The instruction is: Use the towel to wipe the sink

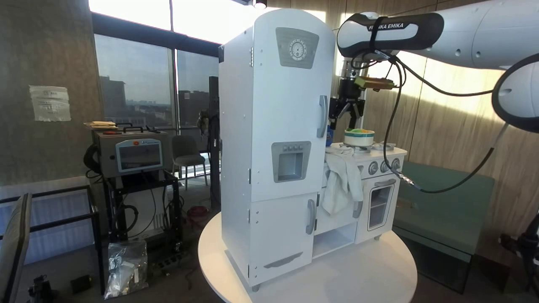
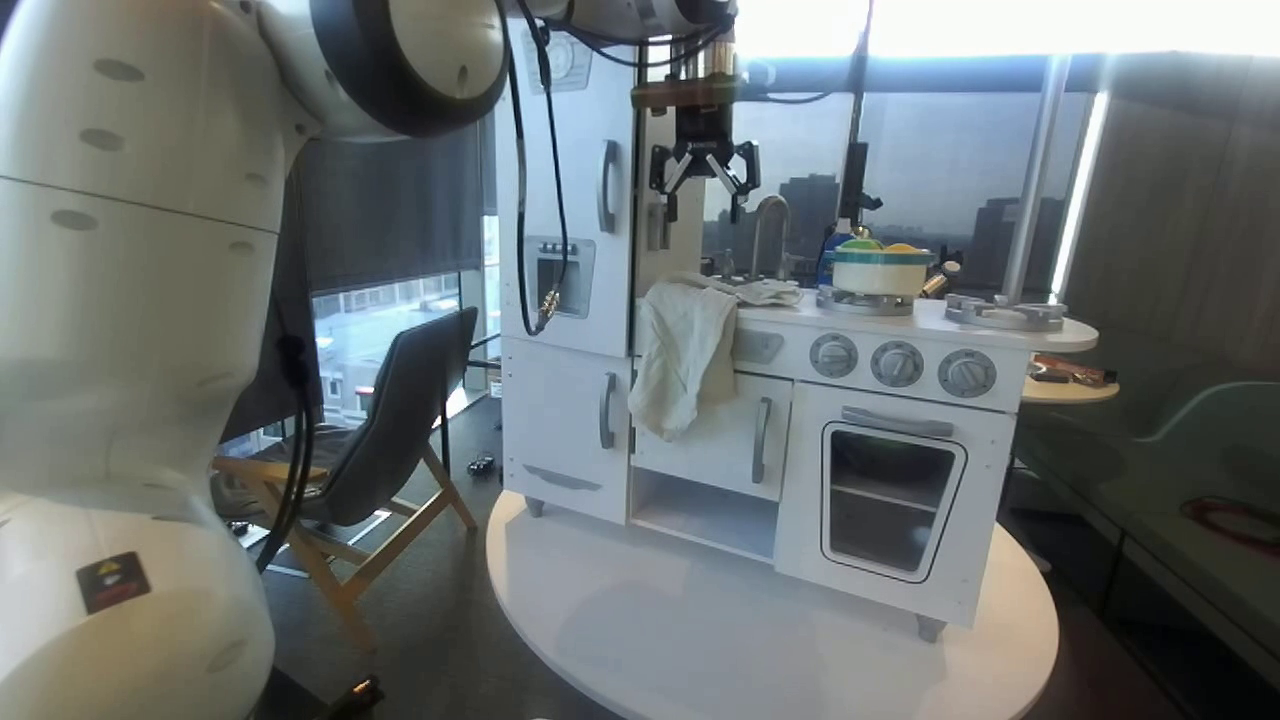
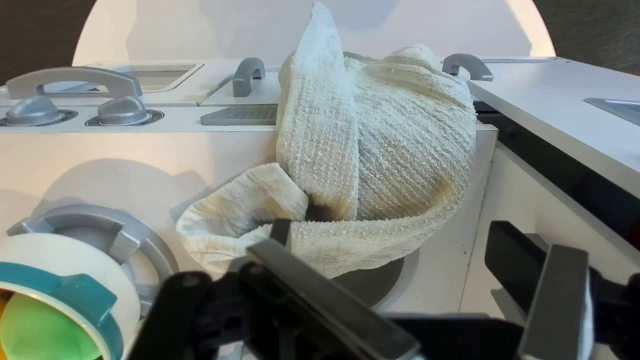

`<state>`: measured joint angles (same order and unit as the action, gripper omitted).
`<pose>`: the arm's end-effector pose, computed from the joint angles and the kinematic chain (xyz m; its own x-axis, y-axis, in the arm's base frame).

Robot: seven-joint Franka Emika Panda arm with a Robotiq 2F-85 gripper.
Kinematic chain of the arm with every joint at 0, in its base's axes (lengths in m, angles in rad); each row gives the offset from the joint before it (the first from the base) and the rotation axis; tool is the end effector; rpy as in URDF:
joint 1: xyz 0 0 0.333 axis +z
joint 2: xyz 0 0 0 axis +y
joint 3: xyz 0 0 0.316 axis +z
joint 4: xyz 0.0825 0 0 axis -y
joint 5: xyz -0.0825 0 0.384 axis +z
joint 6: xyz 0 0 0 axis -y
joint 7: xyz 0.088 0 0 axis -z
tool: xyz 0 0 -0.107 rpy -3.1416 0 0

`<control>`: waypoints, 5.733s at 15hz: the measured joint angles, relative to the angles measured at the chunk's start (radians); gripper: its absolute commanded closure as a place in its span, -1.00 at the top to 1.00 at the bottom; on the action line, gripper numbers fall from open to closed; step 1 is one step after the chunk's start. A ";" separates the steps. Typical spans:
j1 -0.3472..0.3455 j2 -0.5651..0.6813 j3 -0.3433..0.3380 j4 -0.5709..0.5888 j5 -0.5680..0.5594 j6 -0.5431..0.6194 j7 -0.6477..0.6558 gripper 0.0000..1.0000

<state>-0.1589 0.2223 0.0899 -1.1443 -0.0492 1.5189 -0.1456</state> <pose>0.6099 -0.0561 0.6898 0.9867 0.0695 0.1468 0.0627 -0.9968 0.0502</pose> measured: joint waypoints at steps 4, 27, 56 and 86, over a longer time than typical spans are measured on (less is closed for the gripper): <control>0.000 0.000 0.004 -0.010 0.030 0.045 -0.054 1.00; -0.063 0.045 -0.061 0.025 0.025 0.076 -0.015 1.00; -0.068 0.259 -0.002 0.106 0.111 0.058 -0.099 -0.90; -0.093 0.261 -0.081 0.415 -0.042 -0.159 -0.011 1.00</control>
<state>-0.2523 0.4832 0.0091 -0.7289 -0.0916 1.3601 -0.1569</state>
